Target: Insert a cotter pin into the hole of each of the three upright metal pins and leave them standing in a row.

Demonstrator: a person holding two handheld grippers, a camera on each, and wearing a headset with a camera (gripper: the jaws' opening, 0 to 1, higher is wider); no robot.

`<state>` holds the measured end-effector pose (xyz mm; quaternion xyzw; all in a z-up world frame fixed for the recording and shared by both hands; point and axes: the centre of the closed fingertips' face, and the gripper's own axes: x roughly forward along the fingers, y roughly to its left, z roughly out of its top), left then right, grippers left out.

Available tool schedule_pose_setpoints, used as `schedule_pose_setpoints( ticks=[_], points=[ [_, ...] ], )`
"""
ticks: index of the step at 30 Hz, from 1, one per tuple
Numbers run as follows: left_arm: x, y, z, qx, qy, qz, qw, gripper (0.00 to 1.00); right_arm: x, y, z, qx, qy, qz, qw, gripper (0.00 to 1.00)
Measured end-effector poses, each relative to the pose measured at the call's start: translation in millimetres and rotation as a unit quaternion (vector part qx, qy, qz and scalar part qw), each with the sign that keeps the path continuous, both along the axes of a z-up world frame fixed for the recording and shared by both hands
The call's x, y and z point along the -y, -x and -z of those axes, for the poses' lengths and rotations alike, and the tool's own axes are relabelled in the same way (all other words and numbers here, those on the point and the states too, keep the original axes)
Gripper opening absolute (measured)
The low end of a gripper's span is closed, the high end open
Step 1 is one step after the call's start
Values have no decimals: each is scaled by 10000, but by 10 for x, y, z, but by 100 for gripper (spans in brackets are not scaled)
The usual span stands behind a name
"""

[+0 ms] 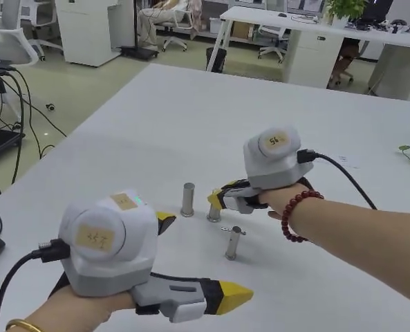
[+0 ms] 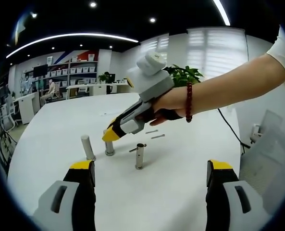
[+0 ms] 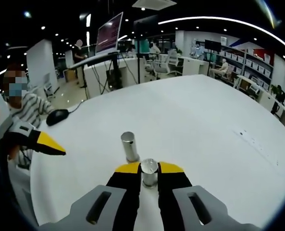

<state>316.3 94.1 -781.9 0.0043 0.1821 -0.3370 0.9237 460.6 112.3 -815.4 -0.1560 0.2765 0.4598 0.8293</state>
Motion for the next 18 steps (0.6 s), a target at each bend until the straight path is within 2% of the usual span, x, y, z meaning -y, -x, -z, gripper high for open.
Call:
schedule_pose_setpoints(
  ticks=[7, 18],
  points=[
    [18, 44, -14, 3, -45, 59, 10000, 96, 191, -21, -90, 82, 4, 220, 9997, 13],
    [98, 136, -28, -17, -32, 161, 9999, 95, 583, 153, -122, 66, 204, 418, 9989, 13]
  ],
)
